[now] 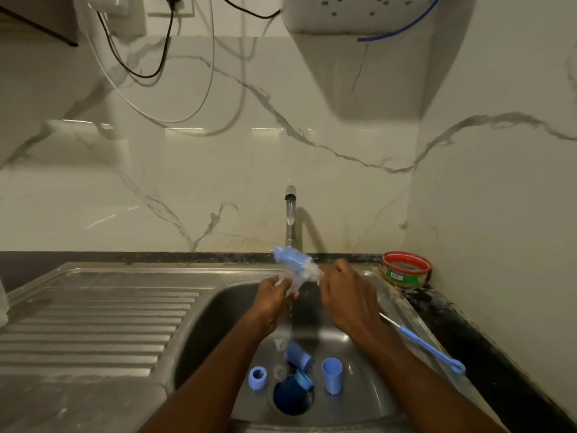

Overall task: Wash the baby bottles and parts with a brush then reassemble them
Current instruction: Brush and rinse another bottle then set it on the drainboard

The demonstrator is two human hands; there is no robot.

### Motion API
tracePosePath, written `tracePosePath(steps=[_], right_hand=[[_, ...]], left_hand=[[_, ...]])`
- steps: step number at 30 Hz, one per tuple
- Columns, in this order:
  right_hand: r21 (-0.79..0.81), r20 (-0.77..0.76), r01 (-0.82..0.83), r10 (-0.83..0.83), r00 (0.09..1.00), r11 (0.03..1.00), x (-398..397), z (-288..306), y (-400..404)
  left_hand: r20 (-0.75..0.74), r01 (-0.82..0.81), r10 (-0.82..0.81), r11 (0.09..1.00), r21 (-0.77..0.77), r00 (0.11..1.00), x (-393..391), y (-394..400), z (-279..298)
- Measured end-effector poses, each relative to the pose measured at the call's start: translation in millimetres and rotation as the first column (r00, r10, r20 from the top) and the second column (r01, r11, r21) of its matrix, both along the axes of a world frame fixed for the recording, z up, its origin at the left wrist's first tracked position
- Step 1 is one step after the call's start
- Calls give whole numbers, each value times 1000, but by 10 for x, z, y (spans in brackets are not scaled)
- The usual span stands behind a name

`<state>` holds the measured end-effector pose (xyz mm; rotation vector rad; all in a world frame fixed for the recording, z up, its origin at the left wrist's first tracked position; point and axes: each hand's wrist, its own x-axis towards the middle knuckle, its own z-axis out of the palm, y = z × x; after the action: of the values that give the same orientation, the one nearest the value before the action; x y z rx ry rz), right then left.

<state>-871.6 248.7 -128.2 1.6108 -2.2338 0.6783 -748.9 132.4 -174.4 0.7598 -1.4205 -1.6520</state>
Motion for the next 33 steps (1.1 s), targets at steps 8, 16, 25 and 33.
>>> tracePosePath(steps=[8, 16, 25, 33], right_hand=[[-17, -30, 144, -144, 989, 989, -66, -1, -84], [-60, 15, -24, 25, 1000, 998, -153, -80, -60], [-102, 21, -52, 55, 998, 993, -73, -93, -13], [-126, 17, 92, -91, 996, 988, -83, -86, -35]], left_hand=[[13, 95, -94, 984, -152, 995, 3, 32, 25], [-149, 175, -170, 984, 20, 974, 33, -21, 50], [-153, 73, -73, 997, -3, 986, 21, -75, 47], [44, 3, 5, 984, -178, 999, 44, -129, -79]])
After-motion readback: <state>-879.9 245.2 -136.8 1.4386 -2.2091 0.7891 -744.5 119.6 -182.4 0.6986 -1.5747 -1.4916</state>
